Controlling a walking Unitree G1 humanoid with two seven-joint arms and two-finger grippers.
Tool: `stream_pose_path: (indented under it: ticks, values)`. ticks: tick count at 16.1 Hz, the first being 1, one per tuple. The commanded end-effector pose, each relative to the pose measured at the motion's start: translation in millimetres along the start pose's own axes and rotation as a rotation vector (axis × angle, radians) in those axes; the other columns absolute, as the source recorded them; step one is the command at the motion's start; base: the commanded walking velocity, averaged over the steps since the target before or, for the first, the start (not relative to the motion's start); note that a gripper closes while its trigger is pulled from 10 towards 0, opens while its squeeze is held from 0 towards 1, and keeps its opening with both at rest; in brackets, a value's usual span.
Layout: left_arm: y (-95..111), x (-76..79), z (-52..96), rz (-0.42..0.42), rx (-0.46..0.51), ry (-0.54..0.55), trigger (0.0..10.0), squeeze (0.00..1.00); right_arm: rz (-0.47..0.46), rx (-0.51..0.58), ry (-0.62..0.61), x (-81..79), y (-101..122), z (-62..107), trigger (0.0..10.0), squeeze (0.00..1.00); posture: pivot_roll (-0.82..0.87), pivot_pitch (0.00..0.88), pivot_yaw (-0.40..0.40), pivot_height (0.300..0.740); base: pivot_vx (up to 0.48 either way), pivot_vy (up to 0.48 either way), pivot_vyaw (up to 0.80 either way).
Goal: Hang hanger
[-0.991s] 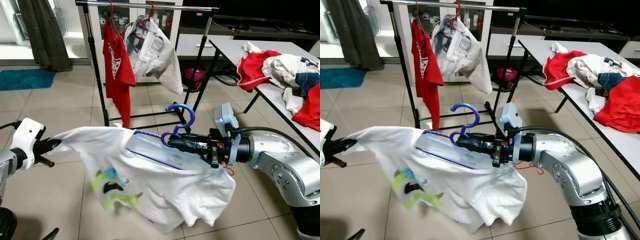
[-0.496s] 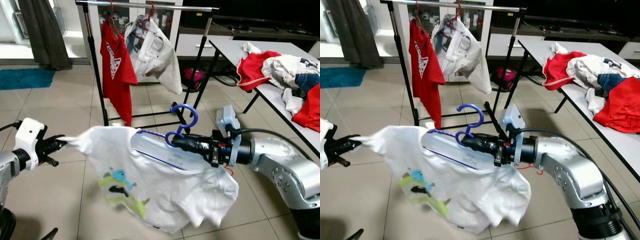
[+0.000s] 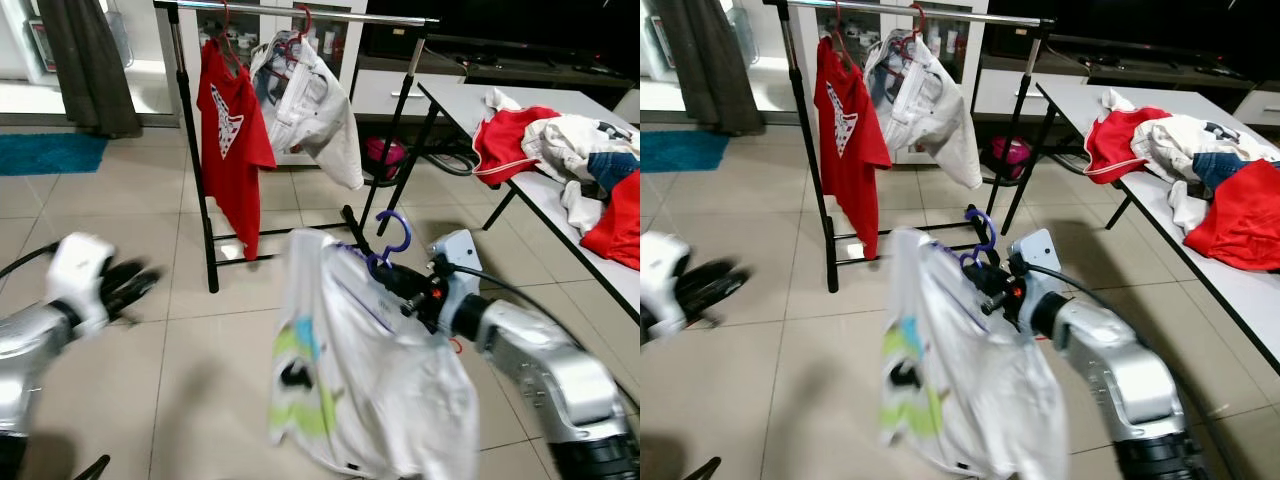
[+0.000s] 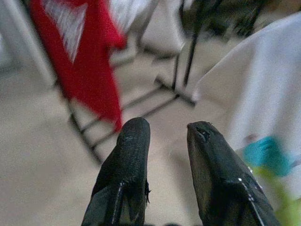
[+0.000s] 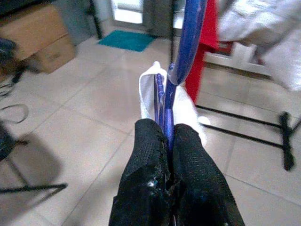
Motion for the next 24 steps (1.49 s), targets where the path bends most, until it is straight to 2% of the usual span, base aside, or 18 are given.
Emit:
stream_pose_path:
  ticks: [1,2,3,5,6,8,10,13,15,20,21,24]
  values:
    - [12,10.7,-4.7,-0.002,0.053,-0.001,10.0,0.0,-0.02,0.003,-0.116,14.7,-4,4.2,10.0,0.0,-0.07,0.0,-0.1,0.74,0.0,0.0,0.0]
    - [20,27.3,-18.8,0.006,0.086,0.052,10.0,0.0,-0.09,-0.005,-0.255,23.0,-17,-0.2,10.0,0.0,-0.06,0.0,-0.102,0.74,0.0,0.0,0.0]
    - [24,38.6,-27.3,0.014,0.111,0.086,10.0,0.0,-0.143,-0.019,-0.322,25.9,-26,-2.4,10.0,0.0,-0.04,0.0,-0.119,0.74,0.0,0.0,0.0]
    - [26,53.7,-32.5,0.037,0.152,0.103,10.0,0.0,-0.184,-0.034,-0.369,27.0,-35,-5.0,10.0,0.0,-0.04,0.0,-0.121,0.74,0.0,0.0,0.0]
    - [23,72.4,-35.0,0.021,0.161,0.104,10.0,0.0,-0.171,-0.031,-0.442,29.2,-37,-9.2,10.0,0.0,-0.04,0.0,-0.105,0.74,0.0,0.0,0.0]
    - [19,84.2,-35.7,0.03,0.151,0.1,10.0,0.0,-0.162,-0.02,-0.475,28.9,-37,-13.3,10.0,0.0,-0.04,0.0,-0.099,0.74,0.12,0.0,-0.28]
    - [12,96.4,-35.2,0.004,0.12,0.065,10.0,0.0,-0.139,0.02,-0.462,24.9,-32,-16.3,10.0,0.0,-0.04,0.0,-0.097,0.74,0.247,0.0,-0.77]
    - [9,95.3,-36.3,0.034,0.108,0.108,10.0,0.0,-0.094,0.073,-0.422,18.7,-24,-21.2,10.0,0.0,-0.03,0.0,-0.107,0.74,0.244,0.0,-0.19]
    - [15,95.7,-35.4,0.057,0.121,0.11,10.0,0.0,-0.063,0.082,-0.414,18.4,-20,-27.0,10.0,0.0,-0.03,0.0,-0.11,0.74,0.257,0.0,0.0]
    - [19,98.5,-36.6,0.053,0.126,0.106,10.0,0.0,0.114,-0.016,-0.579,35.5,-27,-23.7,10.0,0.0,-0.01,0.0,-0.11,0.74,0.324,0.0,0.0]
    - [19,99.0,-36.6,0.056,0.12,0.107,10.0,0.0,0.107,0.007,-0.565,35.0,-25,-24.4,10.0,0.0,-0.01,0.0,-0.109,0.74,0.345,0.0,0.0]
    - [18,96.2,-36.6,0.063,0.112,0.125,10.0,0.0,0.003,0.072,-0.512,30.6,-21,-26.2,10.0,0.0,0.0,0.0,-0.113,0.74,0.347,0.0,0.0]
Point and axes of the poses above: a point about 5 cm out from each wrist's last joint towards the gripper, its own z axis pointing back from the gripper into the wrist, its own y axis along the axis of the wrist's last joint, x = y × z, the point moved 2 cm from there along -z, pointing out of the wrist towards the gripper, and after that the axes turned 8 degrees about z, right-handed, at the moved point
